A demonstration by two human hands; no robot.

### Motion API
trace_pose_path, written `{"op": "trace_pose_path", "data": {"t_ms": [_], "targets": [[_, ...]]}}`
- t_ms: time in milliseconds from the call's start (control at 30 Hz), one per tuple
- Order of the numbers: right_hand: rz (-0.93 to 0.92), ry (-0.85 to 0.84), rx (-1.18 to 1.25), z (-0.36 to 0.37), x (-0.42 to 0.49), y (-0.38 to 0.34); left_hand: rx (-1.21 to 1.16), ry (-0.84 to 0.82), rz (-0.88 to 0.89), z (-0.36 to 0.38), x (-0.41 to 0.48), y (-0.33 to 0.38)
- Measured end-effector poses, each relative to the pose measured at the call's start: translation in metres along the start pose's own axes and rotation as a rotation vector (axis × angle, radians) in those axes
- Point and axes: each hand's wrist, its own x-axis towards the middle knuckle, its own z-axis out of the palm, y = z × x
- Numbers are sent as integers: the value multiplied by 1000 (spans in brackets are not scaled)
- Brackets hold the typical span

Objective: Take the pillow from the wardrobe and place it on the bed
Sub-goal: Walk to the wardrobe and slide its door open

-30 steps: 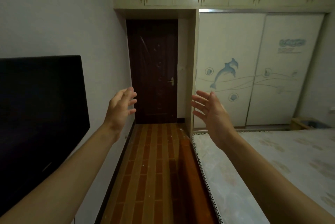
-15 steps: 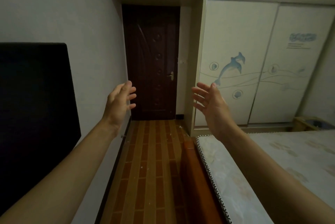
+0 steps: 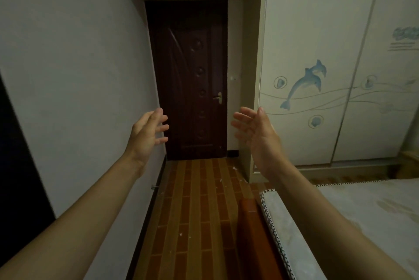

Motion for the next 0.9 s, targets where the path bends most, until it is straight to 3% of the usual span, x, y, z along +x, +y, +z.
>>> {"op": "trace_pose_path", "data": {"t_ms": [367,900], "targets": [[31,36,-16,-9,162,61,-38,5,-34,24,149,-60],[17,97,-39,61,363,162,-98,-83,-50,-3,382,-171]]}}
